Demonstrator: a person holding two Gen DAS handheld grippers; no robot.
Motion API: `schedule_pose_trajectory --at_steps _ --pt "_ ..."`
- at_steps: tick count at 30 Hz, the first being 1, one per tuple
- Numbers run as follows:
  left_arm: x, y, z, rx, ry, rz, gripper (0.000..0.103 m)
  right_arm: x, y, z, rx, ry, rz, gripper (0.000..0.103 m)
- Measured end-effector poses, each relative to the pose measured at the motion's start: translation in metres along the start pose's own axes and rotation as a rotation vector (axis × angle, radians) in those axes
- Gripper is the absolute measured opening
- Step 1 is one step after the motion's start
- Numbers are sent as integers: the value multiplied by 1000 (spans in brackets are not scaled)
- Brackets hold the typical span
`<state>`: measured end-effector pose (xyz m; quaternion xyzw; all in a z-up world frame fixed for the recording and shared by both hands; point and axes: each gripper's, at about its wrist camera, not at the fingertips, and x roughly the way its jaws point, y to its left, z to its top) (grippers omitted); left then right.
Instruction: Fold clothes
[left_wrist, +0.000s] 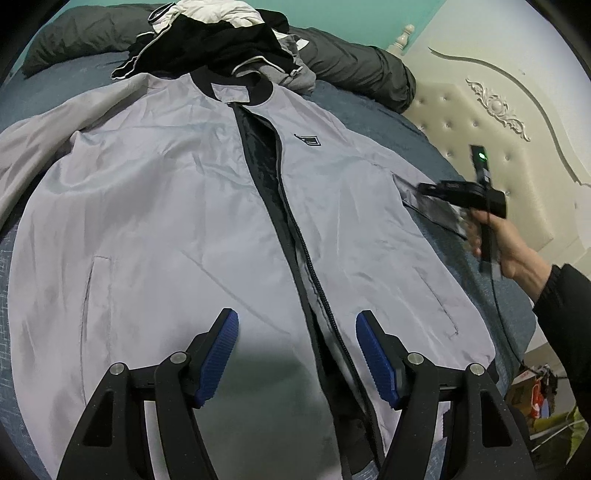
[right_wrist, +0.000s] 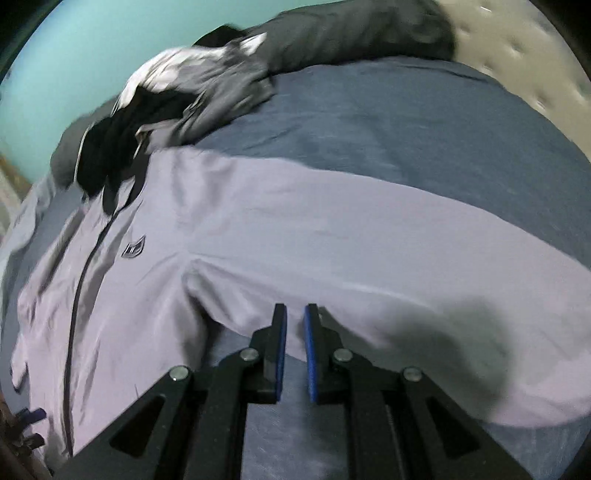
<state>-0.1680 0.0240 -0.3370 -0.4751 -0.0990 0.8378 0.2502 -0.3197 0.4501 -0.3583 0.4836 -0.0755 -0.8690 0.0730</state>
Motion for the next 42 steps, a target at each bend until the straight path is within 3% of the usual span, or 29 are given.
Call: schedule_pose_trajectory --at_steps 7,12,21,26,30,38,42 --pt "-3 4 -2 -3 -1 -3 71 41 22 -8 8 81 -19 9" --pt "-7 7 -2 -7 -12 -15 71 34 27 -18 -27 73 -29 9" --pt "-22 21 1 -43 -35 0 71 31 13 -17 25 48 -61 9" --pt "-36 32 5 -75 -56 11 71 -3 7 -28 119 -29 -37 9" --pt "-48 42 9 -101 -75 21 71 -39 27 -41 107 -112 21 9" --pt "-97 85 21 -118 -72 147 72 -91 90 -74 90 -207 171 12" --pt "-127 129 23 -140 -43 264 72 -101 118 -97 102 -212 243 18"
